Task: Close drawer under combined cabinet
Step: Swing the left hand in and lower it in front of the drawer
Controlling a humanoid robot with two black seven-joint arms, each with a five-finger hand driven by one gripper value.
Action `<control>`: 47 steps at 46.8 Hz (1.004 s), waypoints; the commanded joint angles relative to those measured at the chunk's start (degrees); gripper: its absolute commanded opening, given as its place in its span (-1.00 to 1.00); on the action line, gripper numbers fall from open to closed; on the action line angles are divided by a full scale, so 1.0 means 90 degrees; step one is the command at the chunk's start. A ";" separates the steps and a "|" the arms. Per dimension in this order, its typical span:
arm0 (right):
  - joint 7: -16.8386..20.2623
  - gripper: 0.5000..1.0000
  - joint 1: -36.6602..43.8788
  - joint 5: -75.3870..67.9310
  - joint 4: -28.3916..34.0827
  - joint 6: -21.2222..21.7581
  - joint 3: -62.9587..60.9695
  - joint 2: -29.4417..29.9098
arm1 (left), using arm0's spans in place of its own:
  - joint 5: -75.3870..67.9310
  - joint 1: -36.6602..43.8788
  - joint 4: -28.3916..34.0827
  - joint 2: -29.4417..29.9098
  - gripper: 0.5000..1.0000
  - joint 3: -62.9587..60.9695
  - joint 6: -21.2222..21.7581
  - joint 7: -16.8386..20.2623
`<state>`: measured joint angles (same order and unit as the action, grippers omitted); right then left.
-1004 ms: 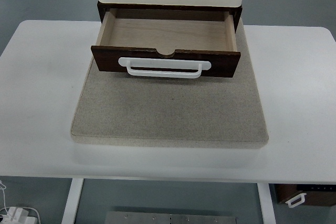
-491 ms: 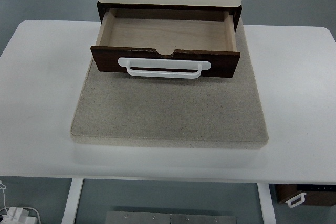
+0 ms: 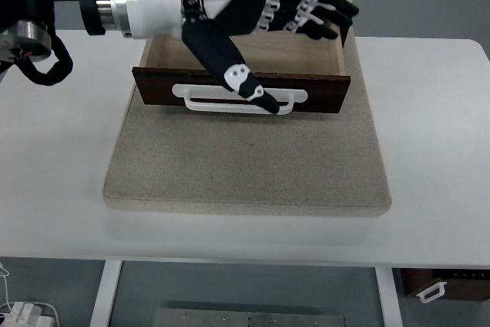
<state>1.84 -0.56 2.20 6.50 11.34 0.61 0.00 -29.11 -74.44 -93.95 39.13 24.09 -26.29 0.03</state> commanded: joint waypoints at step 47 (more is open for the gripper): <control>0.0001 0.81 0.0003 0.0000 0.0000 0.0000 0.0000 0.0000 | -0.0858 0.0175 0.0272 -0.0764 1.00 -0.1134 -0.0967 -0.3704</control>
<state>1.84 -0.55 2.20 6.50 11.34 0.62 0.00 -38.10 -72.74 -92.70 32.85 13.80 -35.02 -32.35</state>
